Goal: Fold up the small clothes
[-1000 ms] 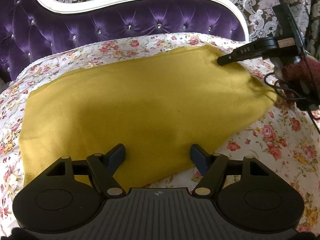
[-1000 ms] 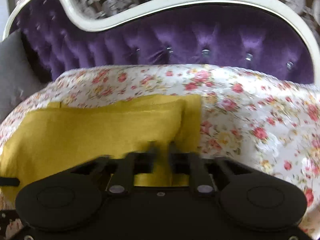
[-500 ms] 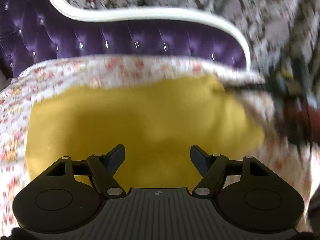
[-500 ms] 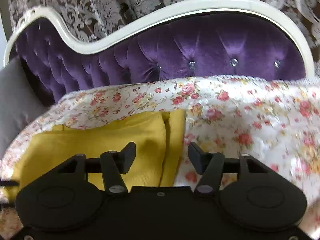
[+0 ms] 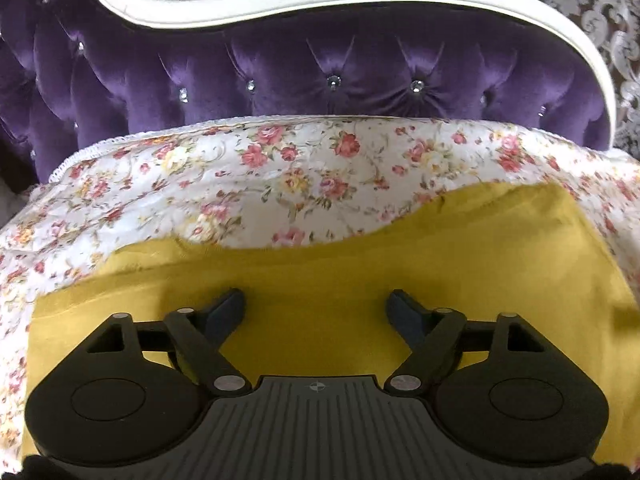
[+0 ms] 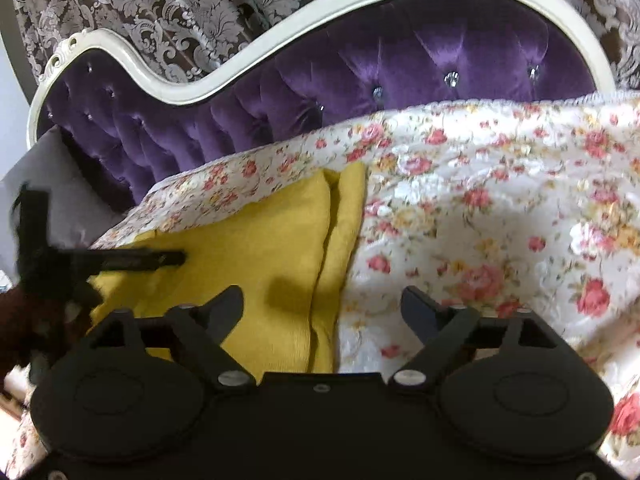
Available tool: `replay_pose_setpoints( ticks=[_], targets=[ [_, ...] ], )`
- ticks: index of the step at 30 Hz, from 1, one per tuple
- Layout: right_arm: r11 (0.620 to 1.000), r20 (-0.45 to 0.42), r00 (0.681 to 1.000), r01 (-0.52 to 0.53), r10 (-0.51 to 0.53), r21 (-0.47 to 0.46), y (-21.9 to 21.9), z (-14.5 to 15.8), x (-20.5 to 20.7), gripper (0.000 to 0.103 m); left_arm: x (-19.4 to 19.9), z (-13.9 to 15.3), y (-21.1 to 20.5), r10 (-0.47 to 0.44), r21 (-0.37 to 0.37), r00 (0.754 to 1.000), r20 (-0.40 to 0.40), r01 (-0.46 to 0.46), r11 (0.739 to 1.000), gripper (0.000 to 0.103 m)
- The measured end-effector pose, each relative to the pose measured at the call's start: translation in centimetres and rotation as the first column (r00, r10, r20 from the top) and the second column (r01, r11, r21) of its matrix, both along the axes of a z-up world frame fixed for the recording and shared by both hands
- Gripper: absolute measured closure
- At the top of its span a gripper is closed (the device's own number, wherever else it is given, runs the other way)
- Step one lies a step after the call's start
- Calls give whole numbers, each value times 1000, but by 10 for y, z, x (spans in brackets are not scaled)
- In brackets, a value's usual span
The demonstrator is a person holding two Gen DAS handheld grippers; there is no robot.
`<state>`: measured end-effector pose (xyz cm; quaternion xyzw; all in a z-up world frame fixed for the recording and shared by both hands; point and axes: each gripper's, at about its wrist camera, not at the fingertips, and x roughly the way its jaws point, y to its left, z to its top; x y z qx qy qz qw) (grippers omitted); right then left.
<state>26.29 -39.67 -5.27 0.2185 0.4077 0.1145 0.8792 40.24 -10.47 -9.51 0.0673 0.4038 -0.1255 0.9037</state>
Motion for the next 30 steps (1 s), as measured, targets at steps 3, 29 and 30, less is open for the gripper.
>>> replay_pose_setpoints(
  ticks=[3, 29, 30],
  targets=[
    [998, -5, 1000, -20, 21, 54, -2, -6, -2, 13, 12, -1, -3, 21, -12, 1000, -16, -21, 1000, 21],
    [933, 36, 992, -127, 121, 336, -1, -24, 25, 0, -95, 4, 11, -46, -51, 999, -12, 46, 998, 23],
    [931, 31, 993, -117, 113, 345, -2, -24, 25, 0, -97, 2, 8, -52, -30, 999, -3, 52, 998, 20]
  ],
)
